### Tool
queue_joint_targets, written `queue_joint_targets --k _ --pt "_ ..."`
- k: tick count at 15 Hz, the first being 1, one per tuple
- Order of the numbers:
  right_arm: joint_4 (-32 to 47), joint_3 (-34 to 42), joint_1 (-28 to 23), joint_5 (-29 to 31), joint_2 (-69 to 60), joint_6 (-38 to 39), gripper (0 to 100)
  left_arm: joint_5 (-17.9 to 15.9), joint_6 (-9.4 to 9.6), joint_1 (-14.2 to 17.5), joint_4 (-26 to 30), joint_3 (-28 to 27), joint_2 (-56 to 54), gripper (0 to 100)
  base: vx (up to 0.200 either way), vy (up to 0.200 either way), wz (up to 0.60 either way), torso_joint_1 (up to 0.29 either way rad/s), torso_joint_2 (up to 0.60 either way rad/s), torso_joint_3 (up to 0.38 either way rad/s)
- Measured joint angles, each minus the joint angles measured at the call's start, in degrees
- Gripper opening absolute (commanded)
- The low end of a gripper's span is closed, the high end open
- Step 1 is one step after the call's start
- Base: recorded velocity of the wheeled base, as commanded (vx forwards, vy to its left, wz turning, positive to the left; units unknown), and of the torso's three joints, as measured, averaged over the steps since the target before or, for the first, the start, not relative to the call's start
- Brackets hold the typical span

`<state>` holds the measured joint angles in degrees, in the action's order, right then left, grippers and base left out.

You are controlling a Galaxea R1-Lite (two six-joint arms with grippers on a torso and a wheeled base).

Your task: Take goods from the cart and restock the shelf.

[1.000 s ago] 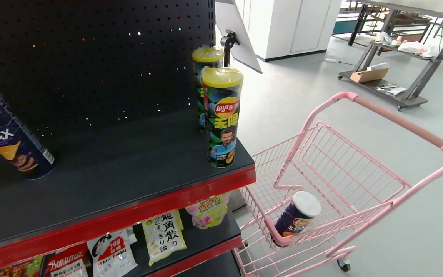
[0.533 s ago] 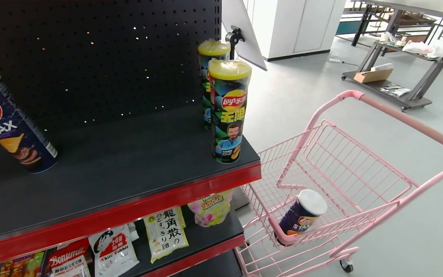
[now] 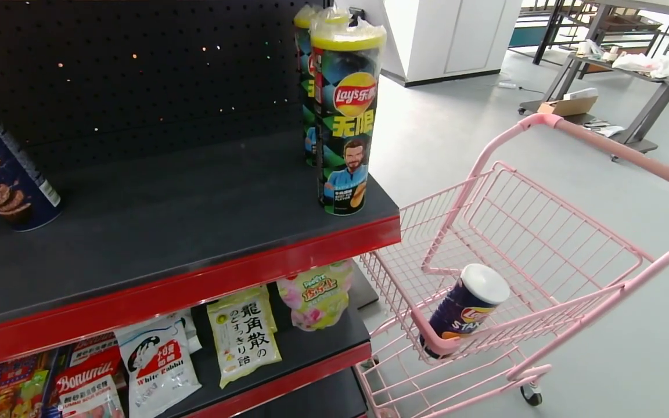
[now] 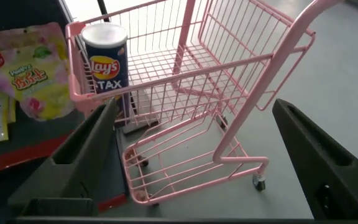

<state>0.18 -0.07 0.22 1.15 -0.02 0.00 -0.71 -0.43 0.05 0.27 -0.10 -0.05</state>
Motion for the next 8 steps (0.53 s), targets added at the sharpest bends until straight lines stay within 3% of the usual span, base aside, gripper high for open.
queue_joint_targets --k 6,8 --pt "0.0 0.0 0.0 0.0 0.0 0.0 100 0.0 0.00 0.0 0.0 0.0 0.0 100 0.000 0.000 0.00 -0.141 0.52 0.378" --pt "0.0 0.0 0.0 0.0 0.0 0.0 100 0.0 0.00 0.0 0.0 0.0 0.0 100 0.000 0.000 0.00 -0.063 0.28 0.220"
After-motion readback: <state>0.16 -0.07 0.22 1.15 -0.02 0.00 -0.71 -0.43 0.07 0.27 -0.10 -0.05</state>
